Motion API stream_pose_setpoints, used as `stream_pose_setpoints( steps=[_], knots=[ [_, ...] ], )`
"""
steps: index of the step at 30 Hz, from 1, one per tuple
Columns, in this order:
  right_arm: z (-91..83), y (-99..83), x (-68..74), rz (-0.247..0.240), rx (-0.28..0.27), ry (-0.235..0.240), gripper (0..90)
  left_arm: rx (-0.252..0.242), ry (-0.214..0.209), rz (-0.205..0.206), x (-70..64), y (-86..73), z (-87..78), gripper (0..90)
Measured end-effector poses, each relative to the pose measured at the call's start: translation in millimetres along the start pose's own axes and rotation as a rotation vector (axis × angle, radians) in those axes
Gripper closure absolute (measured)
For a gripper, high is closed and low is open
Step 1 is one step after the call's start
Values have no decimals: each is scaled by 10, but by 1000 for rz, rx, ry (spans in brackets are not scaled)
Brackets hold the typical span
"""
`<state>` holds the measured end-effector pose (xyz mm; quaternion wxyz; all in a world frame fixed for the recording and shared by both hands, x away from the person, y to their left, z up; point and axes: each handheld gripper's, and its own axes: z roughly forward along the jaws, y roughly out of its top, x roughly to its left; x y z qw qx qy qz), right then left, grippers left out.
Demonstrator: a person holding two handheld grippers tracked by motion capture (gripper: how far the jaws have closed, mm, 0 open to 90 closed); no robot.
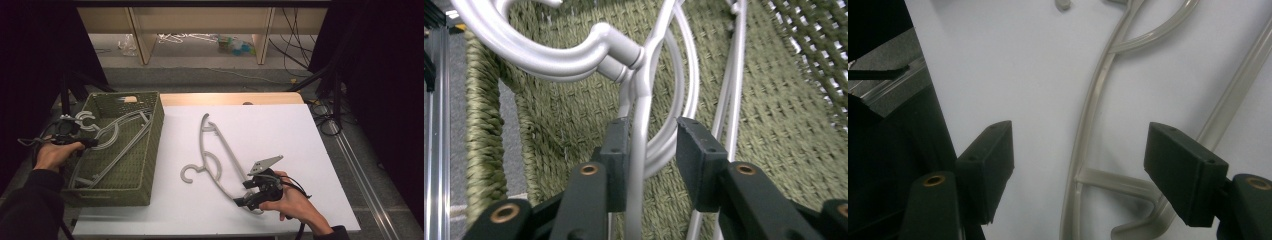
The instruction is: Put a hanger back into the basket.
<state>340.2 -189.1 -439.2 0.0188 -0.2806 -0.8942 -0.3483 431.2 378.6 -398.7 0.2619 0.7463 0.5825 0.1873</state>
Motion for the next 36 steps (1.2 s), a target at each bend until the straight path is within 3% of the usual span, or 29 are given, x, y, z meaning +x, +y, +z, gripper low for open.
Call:
stream_pose_setpoints(
  steps=[4, 9, 11, 13, 14, 15, 21, 24, 25, 32, 36],
  knots=[
    [-11, 7, -1, 14, -9, -2, 288, -79, -23, 0, -64, -15, -160, 570],
    [-6, 2, -7, 16, -5, -5, 287, -139, -16, 11, -200, -53, -361, 452],
    [-4, 2, -2, 14, -7, -6, 287, -171, -37, 40, -297, -84, -466, 435],
    [-4, 4, -1, 15, -8, -8, 287, -203, -48, 42, -388, -116, -539, 409],
    [-3, 3, -1, 15, -8, -11, 286, -243, -68, 20, -476, -140, -566, 393],
    [3, 2, -1, 16, -12, -16, 285, -252, -72, 28, -517, -157, -593, 370],
    [9, 5, -7, 17, -15, -24, 285, -347, -200, 13, -876, -293, -699, 306],
    [27, 9, -7, 6, -15, -33, 283, -359, -241, 36, -1103, -351, -717, 275],
    [27, 9, -7, 6, -15, -33, 283, -359, -241, 36, -1103, -351, -717, 269],
    [38, 14, -1, 12, -26, -39, 281, -394, -306, 77, -1451, -433, -692, 220],
    [63, 7, 2, 18, -42, -40, 281, -406, -319, 107, -1620, -485, -647, 219]
  ],
)
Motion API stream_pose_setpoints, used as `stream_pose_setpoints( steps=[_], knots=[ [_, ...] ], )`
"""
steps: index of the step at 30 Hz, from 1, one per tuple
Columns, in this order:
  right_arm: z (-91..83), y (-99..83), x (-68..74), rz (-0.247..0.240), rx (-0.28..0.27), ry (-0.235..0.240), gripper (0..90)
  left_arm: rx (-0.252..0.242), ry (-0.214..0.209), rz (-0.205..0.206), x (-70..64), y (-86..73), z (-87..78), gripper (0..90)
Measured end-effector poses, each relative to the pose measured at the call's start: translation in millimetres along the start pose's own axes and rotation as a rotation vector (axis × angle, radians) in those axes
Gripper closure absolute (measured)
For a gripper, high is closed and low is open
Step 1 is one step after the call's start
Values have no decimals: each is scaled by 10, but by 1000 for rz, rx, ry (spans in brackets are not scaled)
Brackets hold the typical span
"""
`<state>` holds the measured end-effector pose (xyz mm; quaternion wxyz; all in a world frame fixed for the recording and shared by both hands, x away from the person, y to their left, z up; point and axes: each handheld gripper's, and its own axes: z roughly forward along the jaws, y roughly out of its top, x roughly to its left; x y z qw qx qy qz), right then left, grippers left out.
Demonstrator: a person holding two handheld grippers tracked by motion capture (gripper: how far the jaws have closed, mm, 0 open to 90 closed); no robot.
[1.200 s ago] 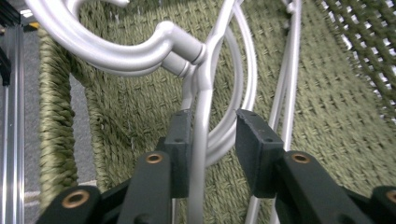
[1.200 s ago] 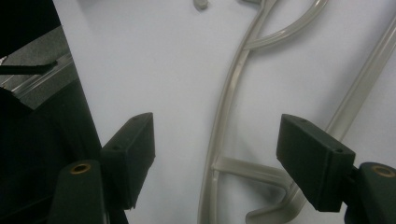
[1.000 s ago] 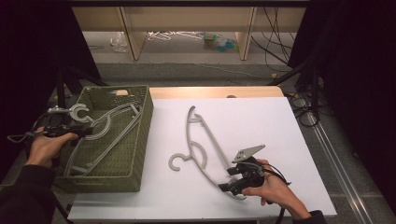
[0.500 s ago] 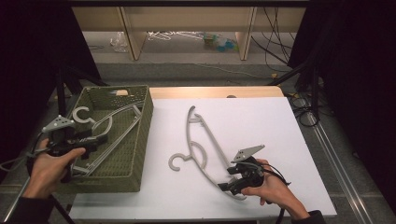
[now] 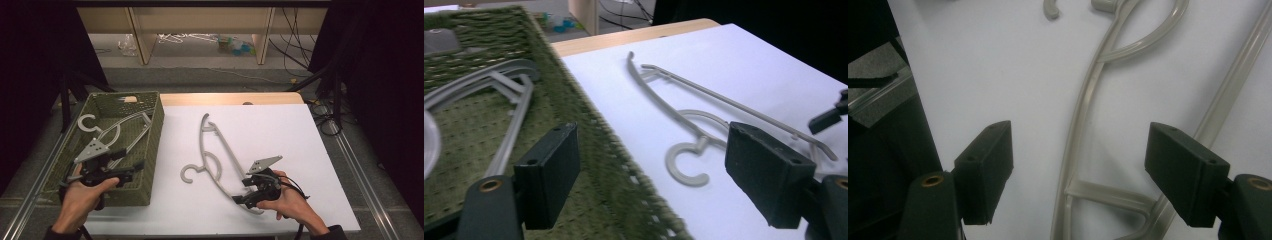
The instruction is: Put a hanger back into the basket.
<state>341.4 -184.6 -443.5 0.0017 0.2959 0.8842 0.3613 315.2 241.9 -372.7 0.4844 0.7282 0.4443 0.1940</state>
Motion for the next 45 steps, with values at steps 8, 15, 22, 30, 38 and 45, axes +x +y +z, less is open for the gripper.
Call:
stream_pose_setpoints(
  steps=[8, 15, 22, 30, 38, 45],
  knots=[
    [-5, -3, 1, -5, 11, 3, 276, -53, -85, 26, -342, -110, 94, 184],
    [-12, 1, 0, 1, -18, -16, 210, -84, -111, 49, -536, -233, 120, 174],
    [2, 2, 4, -1, -13, -17, 209, -87, -113, 78, -672, -369, 153, 175],
    [7, 7, 17, -6, -20, -27, 217, -112, -110, 127, -754, -459, 212, 174],
    [32, 26, 34, -10, -18, -48, 222, -96, -120, 133, -839, -511, 242, 174],
    [186, 116, 89, -18, 26, -100, 240, -89, -130, 142, -848, -547, 249, 171]
  ],
)
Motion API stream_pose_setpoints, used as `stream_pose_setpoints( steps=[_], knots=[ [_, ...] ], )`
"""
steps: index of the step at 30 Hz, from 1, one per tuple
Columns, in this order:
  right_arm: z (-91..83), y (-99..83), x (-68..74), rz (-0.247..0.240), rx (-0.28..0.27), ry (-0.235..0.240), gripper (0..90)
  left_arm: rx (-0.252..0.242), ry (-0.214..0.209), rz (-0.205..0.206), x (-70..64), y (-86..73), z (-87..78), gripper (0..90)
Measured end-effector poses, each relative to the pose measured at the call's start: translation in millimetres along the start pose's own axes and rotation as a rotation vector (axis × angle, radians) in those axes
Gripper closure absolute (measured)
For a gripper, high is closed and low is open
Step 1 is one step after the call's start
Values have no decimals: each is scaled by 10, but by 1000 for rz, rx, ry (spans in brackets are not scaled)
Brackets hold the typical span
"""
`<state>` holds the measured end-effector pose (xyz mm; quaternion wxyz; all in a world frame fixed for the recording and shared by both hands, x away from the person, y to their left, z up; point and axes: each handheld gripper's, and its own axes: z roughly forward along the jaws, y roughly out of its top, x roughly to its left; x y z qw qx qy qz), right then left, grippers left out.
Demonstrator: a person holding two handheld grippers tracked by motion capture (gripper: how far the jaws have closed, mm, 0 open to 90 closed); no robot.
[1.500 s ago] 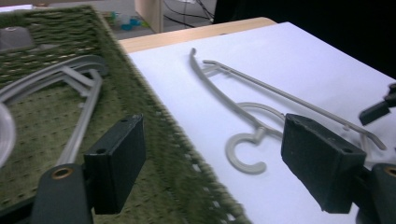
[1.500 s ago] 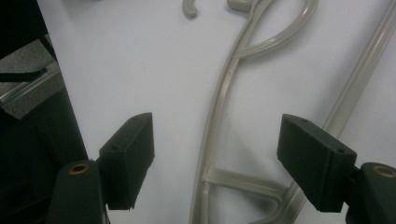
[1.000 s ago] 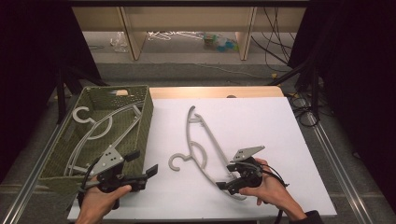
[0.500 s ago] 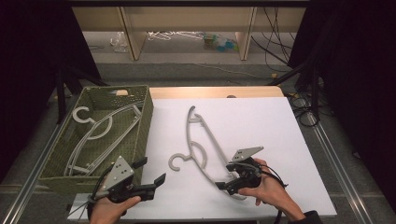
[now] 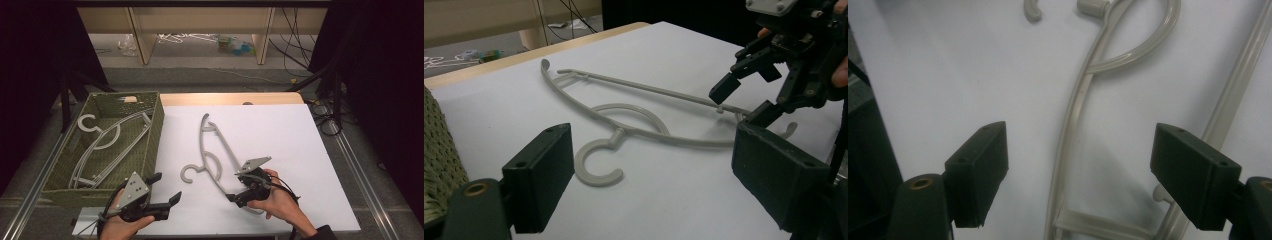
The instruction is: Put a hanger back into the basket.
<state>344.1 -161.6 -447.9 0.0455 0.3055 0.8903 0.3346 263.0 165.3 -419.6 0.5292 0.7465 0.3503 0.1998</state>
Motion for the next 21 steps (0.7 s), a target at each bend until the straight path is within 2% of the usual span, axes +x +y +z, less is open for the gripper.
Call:
stream_pose_setpoints(
  steps=[4, 5, 6, 7, 10, 12, 13, 14, 17, 19, 20, 21],
  knots=[
    [153, 74, 20, -10, 64, -39, 273, 9, -5, 11, -23, 1, 2, 171],
    [153, 74, 20, -10, 64, -39, 273, 11, -6, 16, -28, -3, 2, 171],
    [175, 91, 8, -30, 78, -38, 291, 12, -8, 15, -34, -8, 4, 171],
    [218, 119, 19, -27, 107, -31, 327, 14, -10, 19, -36, -11, 3, 171],
    [283, 146, 26, -22, 123, -32, 346, 6, -18, 36, -21, -13, 13, 171],
    [378, 201, 41, -38, 151, -19, 388, 15, -12, 21, -35, -12, 5, 171],
    [378, 201, 41, -38, 151, -19, 388, 15, -12, 21, -35, -12, 5, 171],
    [431, 247, 59, -41, 170, -20, 417, 8, -22, 38, -25, -14, 12, 171],
    [480, 288, 70, -59, 186, -24, 466, 7, -18, 29, -32, -22, 14, 171],
    [516, 322, 82, -65, 200, -24, 484, 16, -19, 40, -29, -16, 3, 171],
    [534, 336, 88, -68, 203, -26, 491, 5, -25, 27, -34, -23, 15, 171],
    [565, 365, 98, -71, 211, -23, 521, 17, -21, 31, -39, -22, 8, 171]
  ],
)
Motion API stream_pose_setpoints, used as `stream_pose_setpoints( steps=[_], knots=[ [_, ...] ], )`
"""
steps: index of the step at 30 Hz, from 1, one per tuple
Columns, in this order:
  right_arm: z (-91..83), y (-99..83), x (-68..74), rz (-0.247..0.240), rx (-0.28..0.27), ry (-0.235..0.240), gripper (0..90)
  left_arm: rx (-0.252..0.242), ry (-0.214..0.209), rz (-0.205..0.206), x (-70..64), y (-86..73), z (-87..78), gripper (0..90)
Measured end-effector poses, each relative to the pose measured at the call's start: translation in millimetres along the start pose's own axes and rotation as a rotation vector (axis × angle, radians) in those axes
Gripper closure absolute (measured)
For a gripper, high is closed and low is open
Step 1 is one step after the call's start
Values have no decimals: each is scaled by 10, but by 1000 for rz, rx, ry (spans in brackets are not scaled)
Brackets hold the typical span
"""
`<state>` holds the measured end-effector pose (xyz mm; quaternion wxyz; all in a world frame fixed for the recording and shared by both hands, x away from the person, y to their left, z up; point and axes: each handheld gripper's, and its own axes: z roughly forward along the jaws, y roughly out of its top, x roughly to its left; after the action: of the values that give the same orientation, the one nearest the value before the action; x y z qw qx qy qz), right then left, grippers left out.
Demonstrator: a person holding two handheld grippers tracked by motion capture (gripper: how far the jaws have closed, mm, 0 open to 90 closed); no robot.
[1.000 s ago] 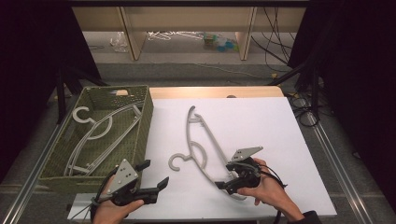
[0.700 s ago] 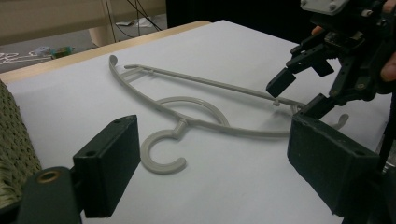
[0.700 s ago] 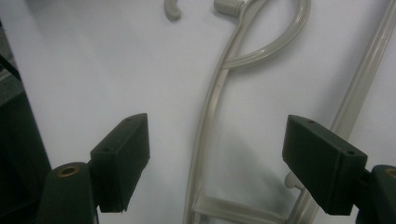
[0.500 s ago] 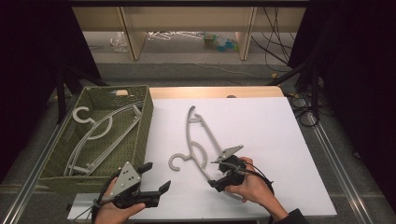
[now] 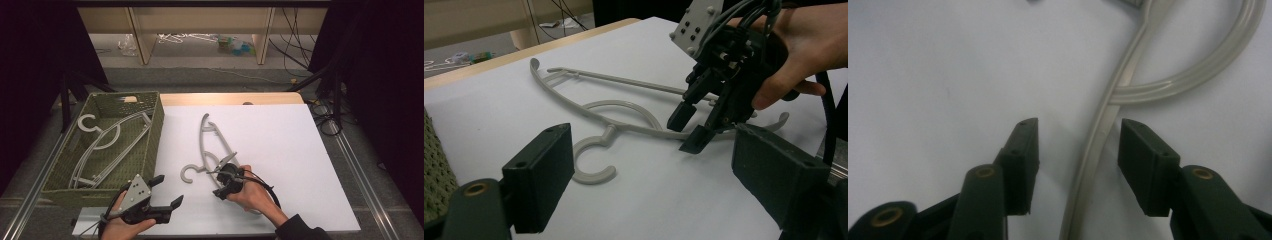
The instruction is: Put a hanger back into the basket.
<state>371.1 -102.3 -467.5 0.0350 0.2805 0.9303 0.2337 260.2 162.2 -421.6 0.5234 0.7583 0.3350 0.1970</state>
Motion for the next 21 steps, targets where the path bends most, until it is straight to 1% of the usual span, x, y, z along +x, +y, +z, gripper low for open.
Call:
stream_pose_setpoints(
  steps=[2, 3, 5, 6, 7, 9, 10, 11, 12, 13, 14, 15, 16, 17, 18, 19, 21],
  knots=[
    [14, 17, 4, -3, 6, -3, 535, -2, -1, 3, -1, -2, 2, 171],
    [23, 31, 6, -5, 14, -10, 553, 1, -5, 23, 8, 1, 0, 171],
    [30, 64, -5, 1, 28, -23, 583, 0, -10, 29, 11, -1, 4, 171],
    [31, 75, -4, 6, 34, -19, 608, 2, -5, 3, -2, -9, 6, 171],
    [36, 88, -6, -2, 42, -34, 629, 3, -4, 5, 2, -11, 6, 171],
    [42, 115, -14, -8, 54, -37, 656, 6, -3, 5, 8, -13, 12, 171],
    [47, 129, -16, -2, 59, -44, 669, 9, -1, 17, 14, -11, 12, 171],
    [48, 138, -22, -3, 64, -44, 674, 6, -5, 6, 9, -17, 21, 171],
    [53, 153, -23, 7, 72, -43, 682, 7, -7, 7, 8, -19, 23, 171],
    [57, 159, -30, 6, 72, -41, 688, 9, -7, 10, 7, -20, 26, 171],
    [59, 165, -32, 16, 74, -42, 694, 12, -6, 10, 3, -21, 29, 171],
    [60, 167, -28, 21, 75, -46, 699, 3, -14, 8, 5, -25, 41, 172],
    [60, 167, -26, 21, 75, -49, 706, 12, -7, 11, 2, -21, 35, 172],
    [59, 162, -42, 26, 67, -50, 739, 1, -14, 10, 7, -22, 41, 172],
    [56, 158, -53, 37, 66, -48, 743, 9, -6, 12, 7, -17, 31, 172],
    [56, 158, -53, 37, 66, -48, 743, 9, -6, 12, 7, -17, 31, 173],
    [48, 149, -86, 49, 63, -31, 767, 6, -6, 12, 15, -15, 29, 173]
  ],
)
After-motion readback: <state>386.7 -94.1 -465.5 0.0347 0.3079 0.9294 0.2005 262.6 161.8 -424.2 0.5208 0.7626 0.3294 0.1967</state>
